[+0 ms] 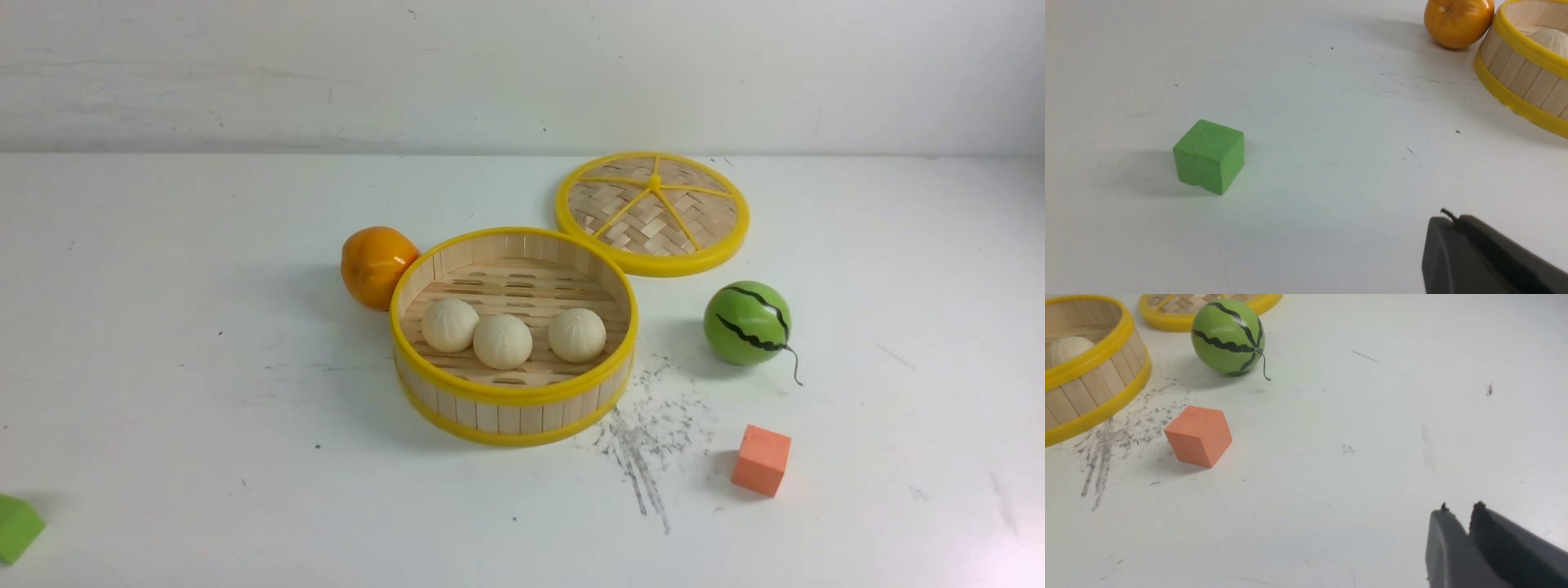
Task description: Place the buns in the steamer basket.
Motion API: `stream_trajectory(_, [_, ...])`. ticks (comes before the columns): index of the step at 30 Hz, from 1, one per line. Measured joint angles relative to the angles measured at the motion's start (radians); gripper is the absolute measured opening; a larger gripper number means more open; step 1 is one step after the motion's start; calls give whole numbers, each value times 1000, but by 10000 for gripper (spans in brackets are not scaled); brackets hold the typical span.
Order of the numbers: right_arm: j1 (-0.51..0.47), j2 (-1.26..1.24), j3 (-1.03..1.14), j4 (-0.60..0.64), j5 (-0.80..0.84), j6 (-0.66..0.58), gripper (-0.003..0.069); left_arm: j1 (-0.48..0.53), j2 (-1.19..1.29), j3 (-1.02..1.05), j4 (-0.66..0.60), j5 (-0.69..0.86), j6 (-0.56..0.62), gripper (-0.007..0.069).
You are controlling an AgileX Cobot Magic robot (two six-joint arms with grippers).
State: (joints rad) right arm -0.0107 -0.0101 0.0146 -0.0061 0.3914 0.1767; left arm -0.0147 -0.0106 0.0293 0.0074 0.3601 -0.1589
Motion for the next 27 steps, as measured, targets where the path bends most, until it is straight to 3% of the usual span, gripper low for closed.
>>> stream_trajectory(27, [0,0,0,0,0,0,120,0,0,0,0,0,0,-14])
